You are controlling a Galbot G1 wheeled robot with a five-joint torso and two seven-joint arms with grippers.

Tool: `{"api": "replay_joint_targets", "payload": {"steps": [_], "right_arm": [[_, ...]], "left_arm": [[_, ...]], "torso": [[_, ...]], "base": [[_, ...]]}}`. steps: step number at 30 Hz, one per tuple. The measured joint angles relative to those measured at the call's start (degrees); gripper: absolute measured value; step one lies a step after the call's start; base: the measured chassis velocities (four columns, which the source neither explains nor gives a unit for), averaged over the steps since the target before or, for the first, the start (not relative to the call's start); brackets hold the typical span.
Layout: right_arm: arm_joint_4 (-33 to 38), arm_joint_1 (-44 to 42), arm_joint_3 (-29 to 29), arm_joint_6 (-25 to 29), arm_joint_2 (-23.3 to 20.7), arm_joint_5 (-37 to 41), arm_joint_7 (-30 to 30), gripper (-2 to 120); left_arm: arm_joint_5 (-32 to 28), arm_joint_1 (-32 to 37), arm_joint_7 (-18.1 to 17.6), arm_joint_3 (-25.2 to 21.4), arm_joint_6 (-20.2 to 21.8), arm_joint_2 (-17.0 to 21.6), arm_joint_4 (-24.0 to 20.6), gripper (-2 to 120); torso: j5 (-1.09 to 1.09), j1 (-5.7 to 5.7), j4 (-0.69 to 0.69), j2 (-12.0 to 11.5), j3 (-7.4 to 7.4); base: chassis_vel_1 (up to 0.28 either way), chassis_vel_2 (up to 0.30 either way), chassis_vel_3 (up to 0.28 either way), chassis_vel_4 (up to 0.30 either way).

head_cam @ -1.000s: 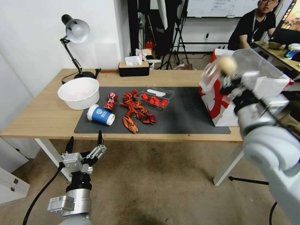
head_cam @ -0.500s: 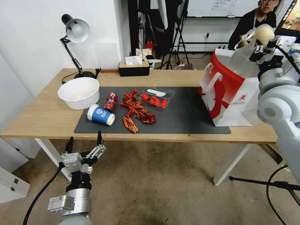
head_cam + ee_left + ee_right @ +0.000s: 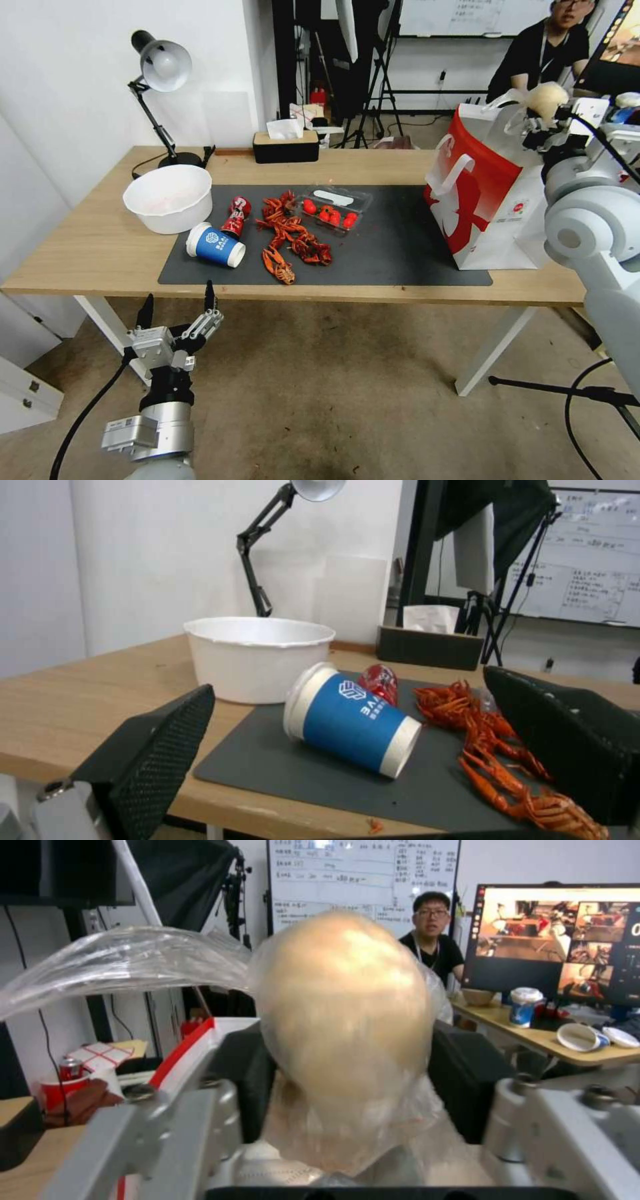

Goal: Pick up the trash from the table and place it into the takeout bag.

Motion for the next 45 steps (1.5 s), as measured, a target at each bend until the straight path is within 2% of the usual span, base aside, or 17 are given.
{"api": "replay_joint_targets", "payload": {"steps": [2,5,6,8,9,12,27,32,35,36,39,40,43,45], "right_arm": [[0.1,-0.1,0.1,-0.1,-0.1,0.1,0.1,59],[0.4,-0.4,0.5,-0.3,-0.4,1.4,0.7,73],[0.4,-0.4,0.5,-0.3,-0.4,1.4,0.7,73],[0.9,-0.4,0.7,-0.8,-0.5,3.2,1.7,84],[0.9,-0.4,0.7,-0.8,-0.5,3.2,1.7,84],[1.2,-0.5,0.8,-1.2,-0.6,3.9,2.2,97],[3.1,-1.3,1.0,0.1,-0.7,3.9,0.9,100],[6.5,-5.5,1.1,4.3,-0.7,2.3,-4.7,100],[8.7,-11.3,1.4,11.8,-0.4,-1.2,-11.0,100],[8.7,-11.3,1.4,11.8,-0.4,-1.2,-11.0,100],[10.5,-17.5,3.2,17.7,-0.3,-3.2,-17.1,100],[10.5,-17.5,3.2,17.7,-0.3,-3.2,-17.1,100],[12.1,-25.0,6.6,23.0,-0.4,-4.6,-26.1,100],[12.1,-25.5,6.8,23.3,-0.4,-4.6,-26.7,100]], "left_arm": [[0.1,0.0,-0.1,0.0,0.1,0.0,0.0,100],[0.2,-0.1,-0.2,0.1,0.3,0.2,-0.2,100],[0.2,-0.1,-0.2,0.1,0.3,0.2,-0.2,100],[0.2,0.0,-0.2,0.1,0.3,0.2,-0.4,100],[0.2,0.0,-0.2,0.1,0.3,0.2,-0.4,100],[0.2,0.2,-0.2,0.1,0.3,0.2,-0.9,100],[0.7,0.8,0.0,-0.1,-0.3,-0.1,-1.5,100],[0.8,0.8,0.0,-0.3,-0.8,-0.2,-1.5,100],[0.8,0.8,0.1,-0.3,-1.1,-0.2,-1.5,100],[0.8,0.8,0.1,-0.3,-1.1,-0.2,-1.5,100],[0.7,0.8,0.2,-0.3,-1.3,-0.1,-1.5,100],[0.7,0.8,0.2,-0.3,-1.3,-0.1,-1.5,100],[0.7,0.6,0.5,-0.4,-1.7,0.0,-1.3,100],[0.6,0.6,0.5,-0.4,-1.7,0.0,-1.3,100]], "torso": [[0.00,0.00,0.00,0.0,0.00],[0.00,0.00,-0.01,0.0,0.00],[0.00,0.00,-0.01,0.0,0.00],[0.00,0.00,0.00,0.0,0.00],[0.00,0.00,0.00,0.0,0.00],[0.00,-0.01,0.00,0.0,0.00],[0.00,0.00,0.00,0.0,0.00],[-0.01,-0.01,0.00,0.0,0.00],[0.00,-0.01,0.00,0.0,0.00],[0.00,-0.01,0.00,0.0,0.00],[-0.01,-0.01,0.00,0.0,-0.01],[-0.01,-0.01,0.00,0.0,-0.01],[-0.02,-0.01,-0.01,0.0,-0.01],[-0.02,-0.01,-0.01,0.0,-0.01]], "base": [[0.000,0.000,0.000,0.000],[0.000,0.000,0.000,0.000],[0.000,0.000,0.000,0.000],[0.000,0.000,0.000,0.000],[0.000,0.000,0.000,0.000],[0.000,0.000,0.000,0.000],[0.000,0.000,0.000,0.000],[0.000,0.000,0.000,0.000],[0.000,0.000,0.000,0.000],[0.000,0.000,0.000,0.000],[0.000,0.000,0.000,0.000],[0.000,0.000,0.000,0.000],[0.000,0.000,0.000,0.000],[0.000,0.000,0.000,0.000]]}}
